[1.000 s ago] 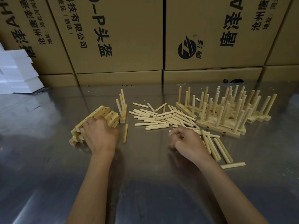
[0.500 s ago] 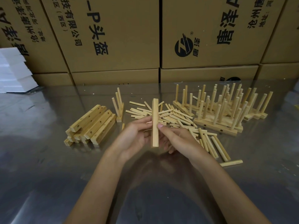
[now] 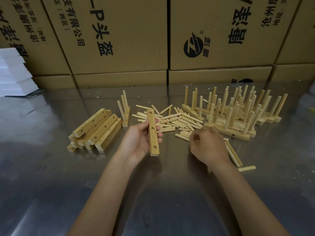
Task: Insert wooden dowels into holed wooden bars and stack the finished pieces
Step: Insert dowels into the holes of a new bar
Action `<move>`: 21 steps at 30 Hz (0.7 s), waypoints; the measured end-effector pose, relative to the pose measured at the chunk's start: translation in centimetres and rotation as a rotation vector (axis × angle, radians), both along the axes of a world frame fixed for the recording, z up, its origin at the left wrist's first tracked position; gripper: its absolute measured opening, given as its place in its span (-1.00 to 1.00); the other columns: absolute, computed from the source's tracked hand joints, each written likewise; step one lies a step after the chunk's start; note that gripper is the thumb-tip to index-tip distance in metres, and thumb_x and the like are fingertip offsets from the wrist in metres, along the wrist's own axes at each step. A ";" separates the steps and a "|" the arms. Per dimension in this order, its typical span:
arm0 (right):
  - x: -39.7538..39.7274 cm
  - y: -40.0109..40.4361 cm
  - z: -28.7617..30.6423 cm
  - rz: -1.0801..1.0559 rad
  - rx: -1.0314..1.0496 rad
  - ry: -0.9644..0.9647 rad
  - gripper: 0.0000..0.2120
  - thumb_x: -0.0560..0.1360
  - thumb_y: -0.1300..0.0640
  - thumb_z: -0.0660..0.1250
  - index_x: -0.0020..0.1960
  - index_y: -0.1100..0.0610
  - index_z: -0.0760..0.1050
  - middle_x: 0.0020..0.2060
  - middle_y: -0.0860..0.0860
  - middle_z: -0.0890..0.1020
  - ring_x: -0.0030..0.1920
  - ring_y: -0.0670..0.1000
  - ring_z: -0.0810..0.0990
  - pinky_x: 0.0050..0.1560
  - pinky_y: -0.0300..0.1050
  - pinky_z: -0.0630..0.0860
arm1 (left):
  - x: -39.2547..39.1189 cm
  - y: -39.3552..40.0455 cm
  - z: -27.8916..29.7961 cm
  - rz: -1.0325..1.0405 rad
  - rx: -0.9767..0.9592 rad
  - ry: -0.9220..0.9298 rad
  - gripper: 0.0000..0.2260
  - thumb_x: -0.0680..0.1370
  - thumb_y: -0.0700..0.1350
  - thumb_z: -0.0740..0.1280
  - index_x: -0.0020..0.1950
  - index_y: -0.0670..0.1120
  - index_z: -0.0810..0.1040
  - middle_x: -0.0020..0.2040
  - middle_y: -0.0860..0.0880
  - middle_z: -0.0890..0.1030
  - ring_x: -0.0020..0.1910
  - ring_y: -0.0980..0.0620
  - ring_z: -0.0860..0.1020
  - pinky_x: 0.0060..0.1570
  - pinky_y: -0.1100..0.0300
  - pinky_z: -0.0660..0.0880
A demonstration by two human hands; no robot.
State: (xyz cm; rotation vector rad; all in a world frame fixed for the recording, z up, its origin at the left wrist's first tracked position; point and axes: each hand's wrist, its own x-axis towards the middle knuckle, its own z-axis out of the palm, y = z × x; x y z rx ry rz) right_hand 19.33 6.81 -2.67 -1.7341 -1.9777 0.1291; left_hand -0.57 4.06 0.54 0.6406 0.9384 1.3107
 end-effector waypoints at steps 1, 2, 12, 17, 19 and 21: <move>0.0 0.0 -0.1 0.015 -0.032 0.018 -0.88 0.52 0.12 0.30 -0.04 0.01 0.61 -0.03 -0.04 0.57 0.16 0.03 0.40 0.17 -0.05 0.36 | 0.0 0.0 0.0 0.002 -0.004 0.006 -0.69 0.68 -0.13 0.15 0.30 -0.25 0.55 -0.17 -0.11 0.60 -0.27 -0.01 0.60 -0.33 0.16 0.60; 0.0 0.0 -0.1 0.035 -0.045 0.035 -0.89 0.50 0.12 0.32 -0.03 -0.02 0.61 -0.03 -0.06 0.55 0.17 0.02 0.39 0.18 -0.05 0.34 | 0.0 0.0 0.0 0.006 -0.007 0.013 -0.69 0.68 -0.13 0.16 0.31 -0.25 0.54 -0.17 -0.11 0.60 -0.28 -0.01 0.60 -0.34 0.17 0.59; -1.4 -0.5 0.0 0.160 0.128 0.169 -0.94 0.54 0.14 0.29 -0.03 -0.01 0.46 -0.14 -0.11 0.55 0.00 0.02 0.48 0.03 -0.01 0.34 | -0.1 -0.1 -0.7 0.008 -0.056 0.158 -0.72 0.64 -0.10 0.14 0.29 -0.11 0.50 -0.39 -0.05 0.48 -0.51 0.06 0.43 -0.61 0.24 0.38; -2.4 -1.5 0.6 0.356 0.178 0.502 -0.74 0.54 0.25 0.28 0.08 -0.07 0.57 -0.27 -0.27 0.57 -0.37 -0.19 0.49 -0.37 -0.38 0.34 | -0.1 -0.1 -0.7 -0.023 -0.077 0.286 -0.77 0.63 0.02 0.25 0.00 -0.14 0.54 -0.41 -0.05 0.48 -0.52 0.05 0.42 -0.59 0.25 0.37; -2.6 -1.7 0.8 0.386 0.207 0.537 -0.71 0.54 0.31 0.27 0.11 -0.01 0.61 -0.21 -0.25 0.57 -0.30 -0.30 0.49 -0.31 -0.48 0.32 | 0.0 -0.1 -0.7 -0.038 -0.086 0.334 -0.75 0.61 0.05 0.28 -0.02 -0.13 0.56 -0.41 -0.04 0.49 -0.52 0.06 0.42 -0.58 0.25 0.38; -2.5 -1.7 0.8 0.368 0.241 0.504 -0.73 0.55 0.30 0.27 0.12 0.03 0.63 -0.17 -0.20 0.57 -0.24 -0.29 0.49 -0.25 -0.48 0.30 | -0.1 -0.1 -0.7 -0.031 -0.107 0.382 -0.72 0.60 0.08 0.30 -0.01 -0.13 0.59 -0.39 -0.03 0.52 -0.51 0.07 0.45 -0.55 0.25 0.42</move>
